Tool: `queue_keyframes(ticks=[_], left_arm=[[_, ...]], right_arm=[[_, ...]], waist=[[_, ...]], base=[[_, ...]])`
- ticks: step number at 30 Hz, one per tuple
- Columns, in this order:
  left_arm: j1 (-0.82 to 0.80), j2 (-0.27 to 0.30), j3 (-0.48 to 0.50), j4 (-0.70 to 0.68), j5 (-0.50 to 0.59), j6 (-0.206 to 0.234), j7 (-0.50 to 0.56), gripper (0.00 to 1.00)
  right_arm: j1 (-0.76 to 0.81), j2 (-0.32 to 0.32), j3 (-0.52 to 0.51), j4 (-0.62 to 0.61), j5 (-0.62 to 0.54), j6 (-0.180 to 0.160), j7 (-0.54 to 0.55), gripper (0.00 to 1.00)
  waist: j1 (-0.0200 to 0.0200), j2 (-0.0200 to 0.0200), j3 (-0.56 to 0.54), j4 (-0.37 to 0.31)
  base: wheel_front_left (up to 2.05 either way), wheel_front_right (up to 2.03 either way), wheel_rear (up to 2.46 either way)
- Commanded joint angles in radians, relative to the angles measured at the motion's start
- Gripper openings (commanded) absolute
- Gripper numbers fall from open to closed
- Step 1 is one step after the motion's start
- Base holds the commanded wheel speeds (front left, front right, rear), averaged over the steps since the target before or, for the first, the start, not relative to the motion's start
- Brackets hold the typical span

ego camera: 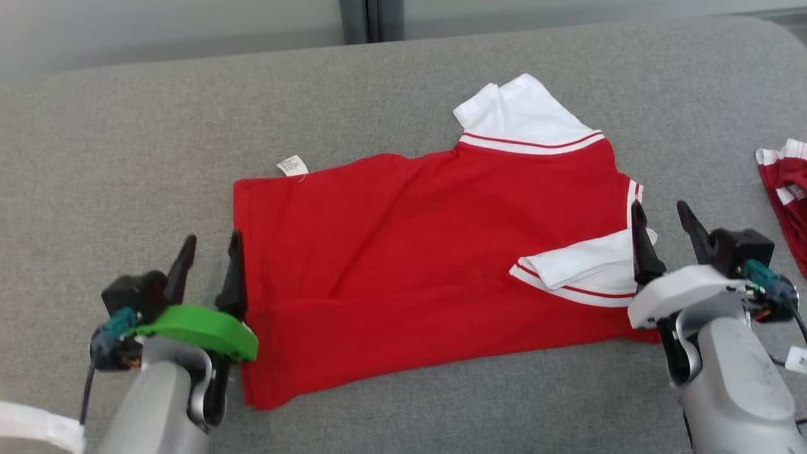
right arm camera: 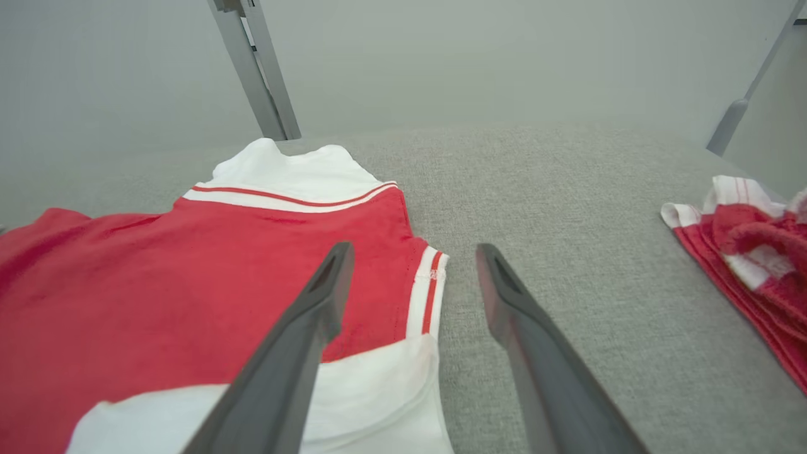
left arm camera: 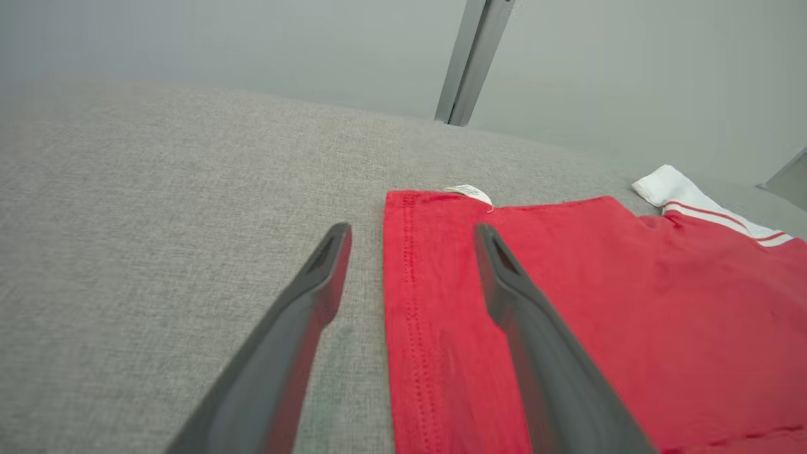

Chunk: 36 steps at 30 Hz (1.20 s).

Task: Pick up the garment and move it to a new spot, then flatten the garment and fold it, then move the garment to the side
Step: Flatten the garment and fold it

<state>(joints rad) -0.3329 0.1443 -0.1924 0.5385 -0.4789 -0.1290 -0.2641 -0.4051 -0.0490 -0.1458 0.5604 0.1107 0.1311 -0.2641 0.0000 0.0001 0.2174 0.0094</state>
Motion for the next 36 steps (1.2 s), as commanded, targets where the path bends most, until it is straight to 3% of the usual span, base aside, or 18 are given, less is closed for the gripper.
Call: queue_keyframes(ticks=[1, 12, 21, 22, 23, 36], left_arm=[[-0.056, 0.021, -0.004, 0.008, -0.004, -0.003, 0.001, 1.00], [-0.308, 0.102, -0.121, 0.174, -0.079, -0.003, 0.001, 1.00], [-0.369, 0.126, -0.254, 0.230, -0.170, -0.003, 0.002, 1.00], [-0.378, 0.129, -0.263, 0.233, -0.168, -0.003, 0.003, 0.15], [-0.383, 0.128, -0.268, 0.232, -0.170, -0.003, 0.003, 0.00], [-0.417, 0.102, -0.345, 0.123, -0.186, -0.003, 0.002, 0.00]], right_arm=[[-0.037, -0.004, 0.008, 0.010, -0.015, -0.001, 0.000, 1.00], [-0.308, -0.004, 0.017, 0.112, -0.142, -0.001, 0.000, 1.00], [-0.533, -0.004, -0.011, 0.248, -0.286, -0.001, 0.025, 1.00], [-0.556, -0.004, -0.017, 0.263, -0.307, -0.001, 0.035, 1.00], [-0.575, -0.004, -0.020, 0.277, -0.323, -0.001, 0.046, 1.00], [-0.745, -0.005, -0.170, 0.398, -0.531, -0.001, 0.205, 1.00]], waist=[[0.0000, -0.0001, 0.083, -0.012], [0.0000, -0.0001, 0.221, -0.028], [0.0000, -0.0001, 0.280, -0.003], [0.0000, -0.0001, 0.285, 0.004], [0.0000, -0.0001, 0.289, 0.010], [0.0000, -0.0001, 0.340, 0.131]], base=[[0.00, 0.00, 0.00], [0.00, 0.00, 0.00], [0.00, 0.00, 0.00], [0.00, 0.00, 0.00], [0.00, 0.00, 0.00], [0.00, 0.00, 0.00]])
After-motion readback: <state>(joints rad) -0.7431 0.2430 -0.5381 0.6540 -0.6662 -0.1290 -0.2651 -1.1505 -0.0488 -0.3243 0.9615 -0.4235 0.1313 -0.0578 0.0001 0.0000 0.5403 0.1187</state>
